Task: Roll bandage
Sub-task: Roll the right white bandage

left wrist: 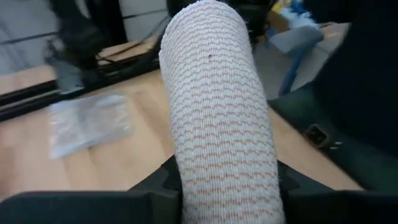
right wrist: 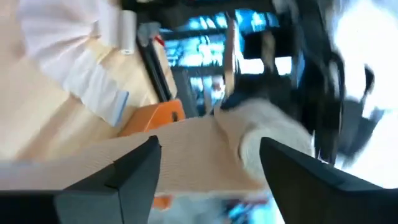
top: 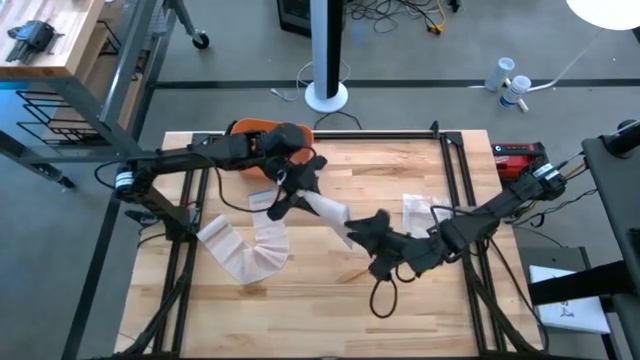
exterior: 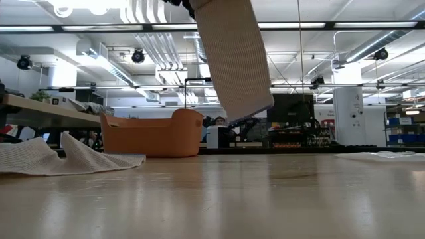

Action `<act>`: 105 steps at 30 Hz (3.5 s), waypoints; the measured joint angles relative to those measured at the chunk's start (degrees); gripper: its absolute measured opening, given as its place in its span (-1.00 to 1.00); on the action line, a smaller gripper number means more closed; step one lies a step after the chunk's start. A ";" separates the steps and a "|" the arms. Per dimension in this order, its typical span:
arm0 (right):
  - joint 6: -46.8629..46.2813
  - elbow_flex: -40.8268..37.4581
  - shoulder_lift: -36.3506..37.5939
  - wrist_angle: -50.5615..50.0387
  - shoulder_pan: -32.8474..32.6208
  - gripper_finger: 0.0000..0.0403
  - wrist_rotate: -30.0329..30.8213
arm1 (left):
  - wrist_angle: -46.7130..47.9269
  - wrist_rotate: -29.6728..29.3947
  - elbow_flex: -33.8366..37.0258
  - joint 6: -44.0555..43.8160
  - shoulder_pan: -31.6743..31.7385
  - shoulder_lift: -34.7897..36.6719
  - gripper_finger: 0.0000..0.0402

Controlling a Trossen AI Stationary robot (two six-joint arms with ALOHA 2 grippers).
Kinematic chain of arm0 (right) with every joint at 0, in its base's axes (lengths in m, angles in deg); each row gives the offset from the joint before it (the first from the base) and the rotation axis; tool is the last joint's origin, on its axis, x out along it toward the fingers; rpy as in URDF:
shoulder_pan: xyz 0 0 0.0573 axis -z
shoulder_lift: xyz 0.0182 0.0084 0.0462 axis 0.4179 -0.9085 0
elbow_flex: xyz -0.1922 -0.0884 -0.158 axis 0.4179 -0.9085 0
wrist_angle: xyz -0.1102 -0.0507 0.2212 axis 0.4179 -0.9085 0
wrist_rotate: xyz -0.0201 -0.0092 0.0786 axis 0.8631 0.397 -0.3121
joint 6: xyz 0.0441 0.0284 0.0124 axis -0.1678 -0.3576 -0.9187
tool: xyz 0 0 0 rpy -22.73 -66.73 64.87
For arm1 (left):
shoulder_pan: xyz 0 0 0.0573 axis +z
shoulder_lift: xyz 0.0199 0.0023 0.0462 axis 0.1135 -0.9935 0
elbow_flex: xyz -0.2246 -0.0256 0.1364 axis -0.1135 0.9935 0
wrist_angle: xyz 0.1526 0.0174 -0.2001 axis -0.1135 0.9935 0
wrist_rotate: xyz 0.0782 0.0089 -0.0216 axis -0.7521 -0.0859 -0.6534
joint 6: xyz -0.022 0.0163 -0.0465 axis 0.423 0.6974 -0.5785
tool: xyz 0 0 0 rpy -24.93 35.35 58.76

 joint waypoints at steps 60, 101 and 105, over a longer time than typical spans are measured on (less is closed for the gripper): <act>-57.57 -4.33 3.50 -6.49 5.26 -0.46 -12.87 | -2.14 -31.76 5.33 -1.85 -10.89 1.81 -0.46; -50.36 -4.28 3.93 5.13 6.50 0.23 -9.17 | -0.98 -31.50 5.73 -2.05 -11.15 1.76 -0.43; -50.55 -4.24 1.96 7.99 9.05 0.35 -12.64 | -0.99 -31.54 5.73 -2.07 -11.15 1.76 -0.46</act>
